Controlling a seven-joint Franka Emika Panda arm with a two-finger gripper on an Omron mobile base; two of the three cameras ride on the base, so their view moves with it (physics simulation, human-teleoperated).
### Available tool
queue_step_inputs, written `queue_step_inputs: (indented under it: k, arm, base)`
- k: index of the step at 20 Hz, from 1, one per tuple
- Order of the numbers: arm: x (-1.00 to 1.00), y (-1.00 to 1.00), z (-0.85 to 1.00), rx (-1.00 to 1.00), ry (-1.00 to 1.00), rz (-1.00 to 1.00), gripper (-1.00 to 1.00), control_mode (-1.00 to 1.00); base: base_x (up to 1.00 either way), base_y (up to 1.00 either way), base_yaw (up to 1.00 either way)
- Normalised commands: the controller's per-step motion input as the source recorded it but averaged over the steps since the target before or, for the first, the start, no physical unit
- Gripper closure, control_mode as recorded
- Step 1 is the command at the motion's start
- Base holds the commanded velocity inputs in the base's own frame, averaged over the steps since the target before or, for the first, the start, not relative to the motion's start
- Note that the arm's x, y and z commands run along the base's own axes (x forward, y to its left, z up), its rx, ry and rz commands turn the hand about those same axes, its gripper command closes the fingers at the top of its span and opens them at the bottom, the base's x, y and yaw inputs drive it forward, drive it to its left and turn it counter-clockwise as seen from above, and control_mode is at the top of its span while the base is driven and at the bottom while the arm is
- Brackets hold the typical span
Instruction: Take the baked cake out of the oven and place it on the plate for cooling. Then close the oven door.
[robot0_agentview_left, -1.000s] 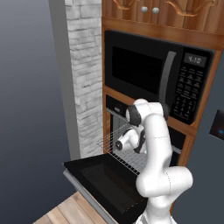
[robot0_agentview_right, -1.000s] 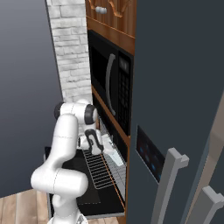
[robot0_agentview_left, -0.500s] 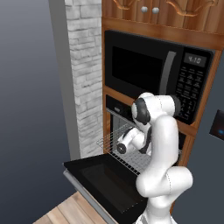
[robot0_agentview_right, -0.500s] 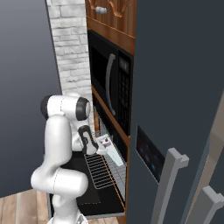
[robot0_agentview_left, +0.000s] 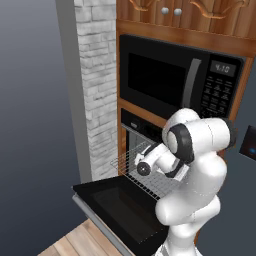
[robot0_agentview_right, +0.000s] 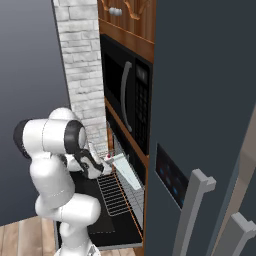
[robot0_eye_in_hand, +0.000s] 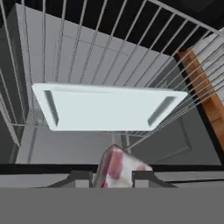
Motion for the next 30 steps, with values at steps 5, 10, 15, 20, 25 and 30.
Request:
queue_step_inputs:
  k: [5,10,15,20,25,30]
  arm:
    - [-0.76,0.47,1.0,0.05,0.12,0.07,1.0,-1.0]
    - [-0.67,0.33,1.0,0.04,0.03,0.05,1.0,-1.0]
    - [-0.17,0.34,1.0,0.02,0.01,0.04,1.0,-1.0]
    - [-0.33,0.45,0.88,0.0,0.06,0.04,1.0,-1.0]
    - [-0.63,0.46,0.61,0.0,0.04,0.06,1.0,-1.0]
    - [-0.51,0.16,0.41,0.0,0.01,0.02,1.0,-1.0]
  base:
    - [0.0,0.0,0.0]
    - [0.0,0.0,0.0]
    - [0.0,0.0,0.0]
    - [0.0,0.0,0.0]
    - [0.0,0.0,0.0]
    - [0.0,0.0,0.0]
